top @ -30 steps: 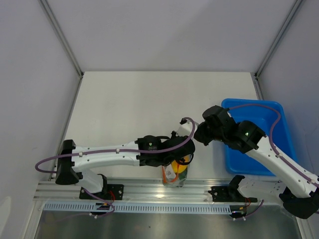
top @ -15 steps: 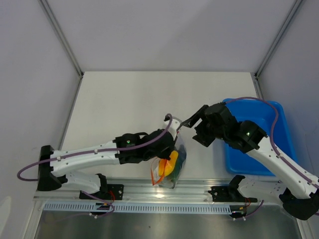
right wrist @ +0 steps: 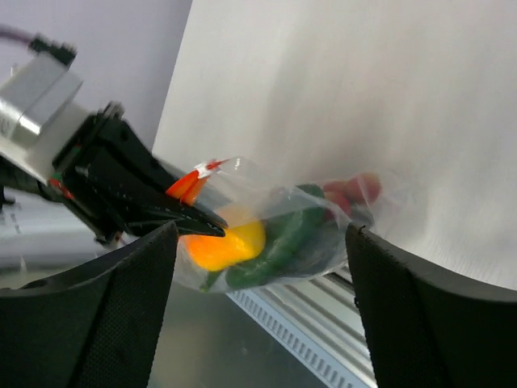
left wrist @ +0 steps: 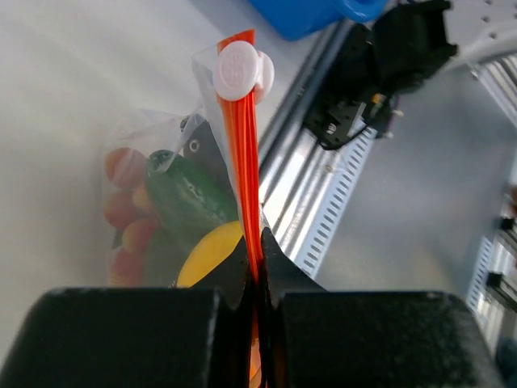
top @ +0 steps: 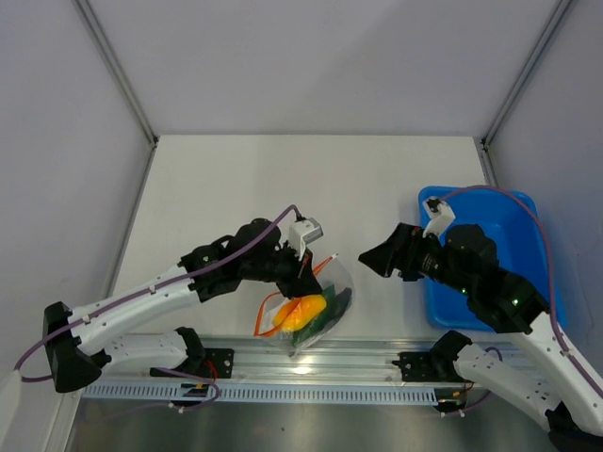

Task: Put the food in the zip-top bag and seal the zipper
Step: Adjust the zipper food storage bag at the center of the board, then zip the zipper food storage bag at the center of the board.

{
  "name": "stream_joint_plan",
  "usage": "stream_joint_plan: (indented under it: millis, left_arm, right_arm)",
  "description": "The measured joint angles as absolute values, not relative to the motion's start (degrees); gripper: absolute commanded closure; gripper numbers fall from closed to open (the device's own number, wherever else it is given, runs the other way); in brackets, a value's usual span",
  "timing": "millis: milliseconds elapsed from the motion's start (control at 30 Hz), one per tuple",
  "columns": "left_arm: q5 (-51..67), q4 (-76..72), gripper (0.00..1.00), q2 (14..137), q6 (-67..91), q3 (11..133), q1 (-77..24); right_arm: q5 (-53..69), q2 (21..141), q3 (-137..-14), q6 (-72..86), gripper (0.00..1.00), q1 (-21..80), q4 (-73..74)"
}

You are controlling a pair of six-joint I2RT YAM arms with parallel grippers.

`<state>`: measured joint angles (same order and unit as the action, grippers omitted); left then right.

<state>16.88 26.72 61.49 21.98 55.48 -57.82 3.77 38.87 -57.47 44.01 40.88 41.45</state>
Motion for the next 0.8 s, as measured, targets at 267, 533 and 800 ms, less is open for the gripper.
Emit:
stream_joint_plan:
  millis: [267,533,800]
  left_arm:
    - [40.47,22.33,1.0,61.49,20.36,53.84,-53.93]
    - [53.52,17.28,0.99,61.45,20.49,52.49,-53.56]
    - [57.98,13.96,0.99,61.36,21.82,51.48,-52.18]
  right_arm:
    - [24.49,42.46,-53.47,25.04,0.33,40.51,33.06]
    - [38.79,42.83,-52.23,16.23,0.46,40.47,26.65]
    - [48.34,42.37,-47.42,16.95,0.6,40.47,19.2]
